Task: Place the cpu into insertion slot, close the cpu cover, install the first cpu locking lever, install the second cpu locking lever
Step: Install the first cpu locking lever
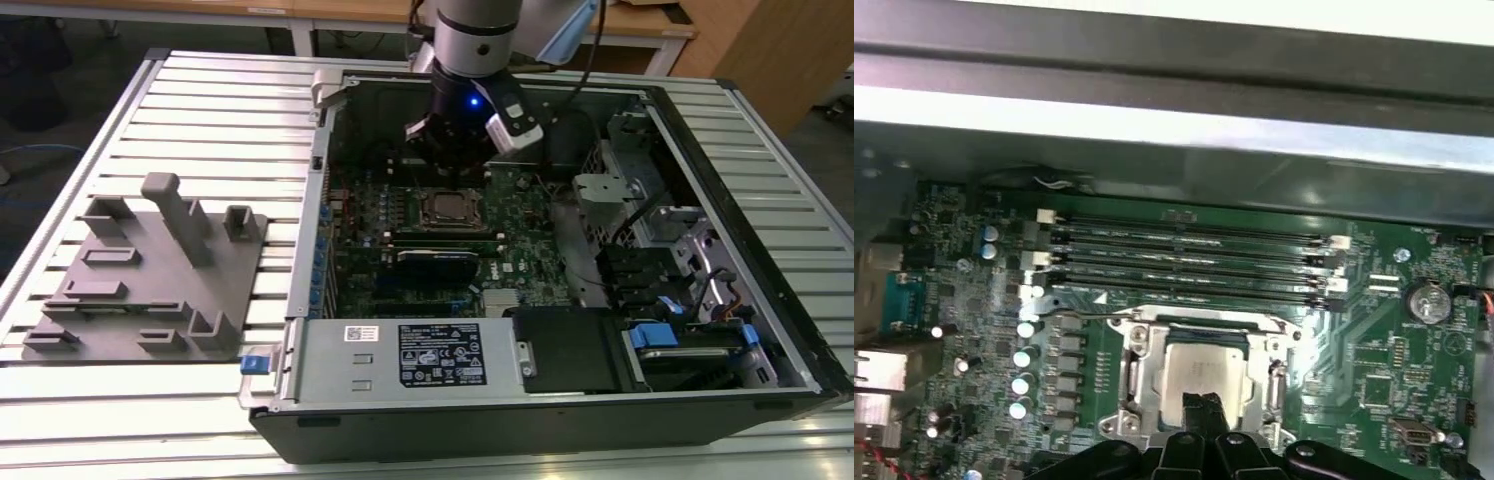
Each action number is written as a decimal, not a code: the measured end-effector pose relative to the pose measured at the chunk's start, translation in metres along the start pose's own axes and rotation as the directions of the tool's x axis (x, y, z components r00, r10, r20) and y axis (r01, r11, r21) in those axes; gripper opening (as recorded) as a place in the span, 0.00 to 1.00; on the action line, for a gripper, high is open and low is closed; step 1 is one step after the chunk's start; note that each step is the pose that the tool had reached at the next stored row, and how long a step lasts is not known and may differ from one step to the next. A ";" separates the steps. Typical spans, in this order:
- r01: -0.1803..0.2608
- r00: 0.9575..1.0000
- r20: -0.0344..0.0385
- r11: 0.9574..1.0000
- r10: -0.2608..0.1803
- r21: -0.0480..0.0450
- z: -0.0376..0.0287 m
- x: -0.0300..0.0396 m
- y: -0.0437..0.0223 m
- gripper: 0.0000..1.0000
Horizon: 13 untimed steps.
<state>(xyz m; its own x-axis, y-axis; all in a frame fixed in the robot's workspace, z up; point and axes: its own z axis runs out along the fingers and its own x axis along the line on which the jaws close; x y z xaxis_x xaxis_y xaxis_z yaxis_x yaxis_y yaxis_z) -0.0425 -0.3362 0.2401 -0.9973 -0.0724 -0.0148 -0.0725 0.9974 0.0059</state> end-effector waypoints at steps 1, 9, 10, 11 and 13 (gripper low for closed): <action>0.000 1.000 0.002 1.000 0.000 0.000 0.0001 0.0027 0.0002 0.10; 0.000 1.000 0.015 1.000 0.000 0.001 0.0010 0.0216 0.0016 0.10; 0.000 1.000 0.015 1.000 0.000 0.001 0.0010 0.0216 0.0016 0.10; 0.000 1.000 0.015 1.000 0.000 0.001 0.0003 0.0217 0.0016 0.10; 0.000 1.000 0.015 1.000 0.000 0.001 -0.0025 0.0217 0.0016 0.10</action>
<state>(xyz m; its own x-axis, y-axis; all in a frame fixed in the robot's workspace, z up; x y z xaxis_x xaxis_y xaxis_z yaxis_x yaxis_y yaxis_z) -0.0643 -0.3362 0.2423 -0.9969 -0.0725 -0.0299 -0.0727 0.9973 0.0048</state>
